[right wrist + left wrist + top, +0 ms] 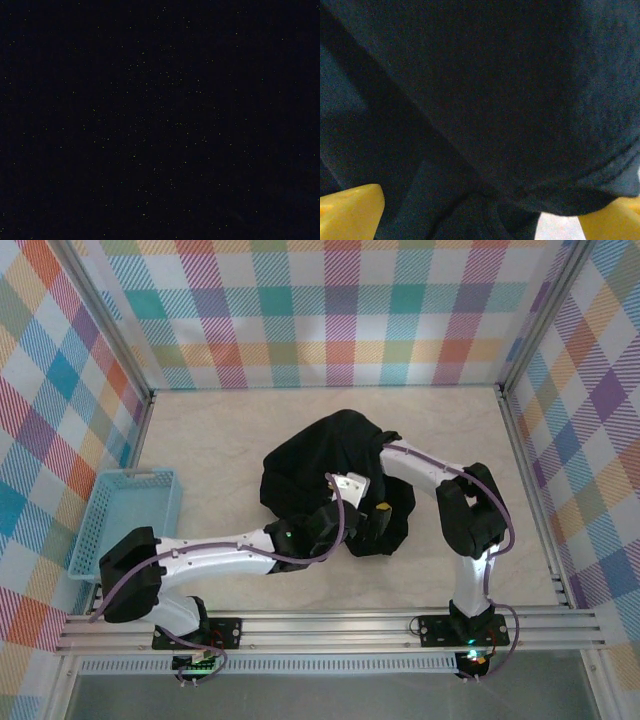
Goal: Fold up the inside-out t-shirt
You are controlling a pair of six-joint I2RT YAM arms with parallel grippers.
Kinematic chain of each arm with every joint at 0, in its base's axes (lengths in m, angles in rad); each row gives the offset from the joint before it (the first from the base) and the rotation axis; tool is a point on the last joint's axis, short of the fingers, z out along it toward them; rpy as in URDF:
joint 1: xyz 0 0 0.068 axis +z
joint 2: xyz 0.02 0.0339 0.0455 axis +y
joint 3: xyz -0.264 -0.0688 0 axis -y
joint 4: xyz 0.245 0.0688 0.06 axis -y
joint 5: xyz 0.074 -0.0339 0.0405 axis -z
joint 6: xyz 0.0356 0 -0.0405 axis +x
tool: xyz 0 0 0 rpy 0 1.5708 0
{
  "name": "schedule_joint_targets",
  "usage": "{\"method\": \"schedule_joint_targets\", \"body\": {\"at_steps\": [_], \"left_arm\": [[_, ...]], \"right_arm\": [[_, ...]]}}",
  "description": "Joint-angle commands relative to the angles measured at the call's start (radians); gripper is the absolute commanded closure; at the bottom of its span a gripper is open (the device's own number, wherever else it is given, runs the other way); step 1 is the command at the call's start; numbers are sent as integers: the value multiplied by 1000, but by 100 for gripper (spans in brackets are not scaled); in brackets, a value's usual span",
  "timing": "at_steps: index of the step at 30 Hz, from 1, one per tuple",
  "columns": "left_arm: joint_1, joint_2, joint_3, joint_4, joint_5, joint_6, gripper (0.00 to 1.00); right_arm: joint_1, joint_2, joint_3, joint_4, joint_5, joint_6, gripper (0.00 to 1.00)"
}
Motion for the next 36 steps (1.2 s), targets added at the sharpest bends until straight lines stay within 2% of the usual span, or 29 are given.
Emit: {"method": "schedule_joint_targets", "body": {"at_steps": [1,3,4,5,6,10,12,16,19,22,28,33,36], "left_arm": [[14,4,38,6,-119,-50,17],[35,-21,32,-23,-157,-73,34],[49,-31,33,-45,-167,-81,47],[66,-49,38,-85,-189,-102,65],[83,-71,35,-109,-191,-113,79],[156,-196,-8,-155,-196,-127,97],[224,-249,-4,-231,-173,-169,100],[444,-262,62,-404,-37,-232,100],[580,-159,155,-568,37,-246,100],[683,-26,222,-662,130,-263,100],[750,256,332,-814,122,-268,100],[752,432,437,-899,140,-275,100],[752,478,469,-915,151,-279,100]], "right_arm": [[5,-3,-17,-21,29,23,100],[5,-6,-29,-27,55,15,100],[5,-6,-32,-32,64,10,100],[4,-7,-40,-32,74,2,100],[6,-9,-51,-28,81,-6,100],[3,-20,-107,-10,94,-40,100],[5,-38,-158,33,78,-74,100],[6,-105,-295,181,-13,-161,100],[12,-167,-391,284,-105,-200,100],[31,-223,-441,322,-138,-220,100],[39,-380,-509,387,-142,-224,100],[39,-474,-523,467,-298,-272,100],[38,-495,-535,473,-305,-259,100]]}}
